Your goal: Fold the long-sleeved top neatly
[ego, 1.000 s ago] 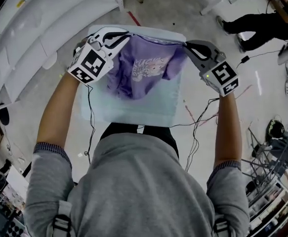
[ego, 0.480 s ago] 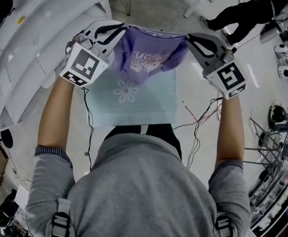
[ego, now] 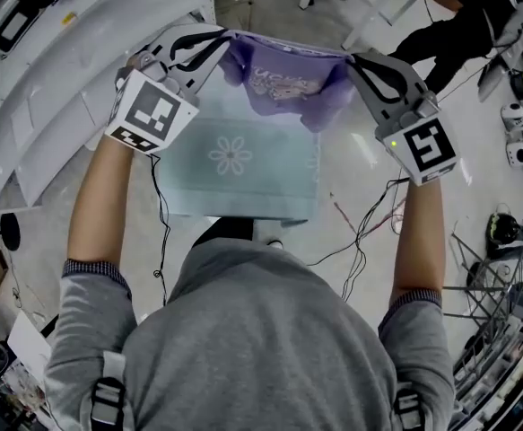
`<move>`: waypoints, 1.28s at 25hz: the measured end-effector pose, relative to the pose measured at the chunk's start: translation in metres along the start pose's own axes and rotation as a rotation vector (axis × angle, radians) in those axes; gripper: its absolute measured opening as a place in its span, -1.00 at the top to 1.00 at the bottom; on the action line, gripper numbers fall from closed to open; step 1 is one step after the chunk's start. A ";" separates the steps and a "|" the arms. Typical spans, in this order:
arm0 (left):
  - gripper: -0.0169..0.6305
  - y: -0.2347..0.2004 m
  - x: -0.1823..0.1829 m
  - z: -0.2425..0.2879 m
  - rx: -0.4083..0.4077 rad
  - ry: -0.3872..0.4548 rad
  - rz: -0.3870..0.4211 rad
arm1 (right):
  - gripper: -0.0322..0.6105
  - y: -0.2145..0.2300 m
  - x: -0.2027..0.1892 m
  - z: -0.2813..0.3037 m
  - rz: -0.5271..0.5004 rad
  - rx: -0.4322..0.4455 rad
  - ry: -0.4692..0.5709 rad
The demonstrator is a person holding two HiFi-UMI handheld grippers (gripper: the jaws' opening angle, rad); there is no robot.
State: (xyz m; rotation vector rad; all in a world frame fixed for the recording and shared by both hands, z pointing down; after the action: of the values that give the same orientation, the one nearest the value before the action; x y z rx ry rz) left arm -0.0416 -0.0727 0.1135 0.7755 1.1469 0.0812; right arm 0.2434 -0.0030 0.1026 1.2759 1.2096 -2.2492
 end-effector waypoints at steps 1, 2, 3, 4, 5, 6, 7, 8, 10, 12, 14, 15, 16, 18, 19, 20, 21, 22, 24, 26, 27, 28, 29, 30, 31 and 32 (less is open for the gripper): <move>0.84 0.007 0.009 -0.006 0.009 -0.002 0.004 | 0.79 -0.003 0.003 -0.010 -0.003 0.004 0.010; 0.84 0.013 0.018 -0.012 0.018 -0.004 0.008 | 0.79 -0.006 0.007 -0.019 -0.004 0.010 0.020; 0.84 0.020 0.025 -0.018 0.027 -0.008 0.011 | 0.79 -0.010 0.010 -0.027 -0.006 0.019 0.030; 0.84 0.028 0.032 -0.025 0.036 -0.013 0.014 | 0.79 -0.014 0.012 -0.035 -0.010 0.031 0.040; 0.84 0.036 0.039 -0.032 0.044 -0.018 0.016 | 0.79 -0.020 0.014 -0.043 -0.014 0.043 0.050; 0.84 0.045 0.044 -0.040 0.051 -0.023 0.017 | 0.79 -0.026 0.016 -0.051 -0.020 0.055 0.059; 0.84 0.055 0.049 -0.048 0.055 -0.030 0.016 | 0.79 -0.033 0.018 -0.058 -0.025 0.065 0.067; 0.84 0.065 0.053 -0.056 0.059 -0.038 0.015 | 0.79 -0.041 0.020 -0.066 -0.031 0.075 0.075; 0.84 0.086 0.060 -0.076 0.067 -0.054 0.007 | 0.79 -0.060 0.025 -0.080 -0.043 0.092 0.092; 0.84 0.111 0.066 -0.101 0.080 -0.067 -0.003 | 0.79 -0.084 0.033 -0.095 -0.055 0.110 0.106; 0.84 0.137 0.076 -0.129 0.095 -0.080 -0.005 | 0.79 -0.112 0.043 -0.111 -0.067 0.124 0.125; 0.84 0.149 0.082 -0.141 0.096 -0.085 0.000 | 0.79 -0.124 0.049 -0.119 -0.063 0.127 0.137; 0.84 0.157 0.089 -0.151 0.092 -0.090 0.009 | 0.79 -0.133 0.053 -0.126 -0.049 0.129 0.151; 0.84 0.166 0.101 -0.165 0.081 -0.101 0.023 | 0.79 -0.143 0.060 -0.136 -0.004 0.139 0.167; 0.84 0.170 0.106 -0.170 0.079 -0.106 0.021 | 0.79 -0.147 0.063 -0.140 0.014 0.145 0.168; 0.84 0.174 0.110 -0.177 0.078 -0.110 0.015 | 0.79 -0.151 0.066 -0.145 0.027 0.151 0.168; 0.84 0.179 0.115 -0.184 0.080 -0.113 0.008 | 0.79 -0.157 0.068 -0.150 0.035 0.154 0.169; 0.84 0.186 0.119 -0.193 0.082 -0.115 0.003 | 0.79 -0.165 0.071 -0.156 0.041 0.156 0.168; 0.84 0.202 0.124 -0.211 0.085 -0.116 -0.012 | 0.79 -0.184 0.074 -0.168 0.053 0.162 0.164; 0.84 0.213 0.126 -0.225 0.082 -0.108 -0.047 | 0.79 -0.199 0.076 -0.174 0.059 0.171 0.156; 0.84 0.216 0.124 -0.229 0.081 -0.103 -0.071 | 0.79 -0.204 0.075 -0.175 0.058 0.176 0.148; 0.84 0.218 0.121 -0.230 0.079 -0.102 -0.092 | 0.79 -0.207 0.072 -0.174 0.057 0.180 0.138; 0.84 0.218 0.116 -0.229 0.077 -0.108 -0.108 | 0.78 -0.208 0.068 -0.170 0.057 0.184 0.127; 0.84 0.218 0.110 -0.227 0.074 -0.118 -0.116 | 0.78 -0.209 0.064 -0.165 0.056 0.189 0.117; 0.84 0.217 0.103 -0.224 0.070 -0.129 -0.119 | 0.78 -0.209 0.060 -0.159 0.054 0.195 0.107; 0.84 0.216 0.094 -0.221 0.065 -0.139 -0.124 | 0.78 -0.210 0.055 -0.152 0.054 0.200 0.097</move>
State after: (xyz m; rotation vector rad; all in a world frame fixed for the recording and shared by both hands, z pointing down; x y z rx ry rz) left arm -0.1166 0.2408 0.1255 0.7538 1.0668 -0.1120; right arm 0.1739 0.2513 0.1300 1.4873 0.9880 -2.3409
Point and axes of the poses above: the fingertips, and each gripper's own axes: z forward along the fingers, y to its right, x out of its top, the point moved 10 cm from there along -z, backward along the fingers, and after that the axes turned 2 degrees about -x, right-handed, at the moved point
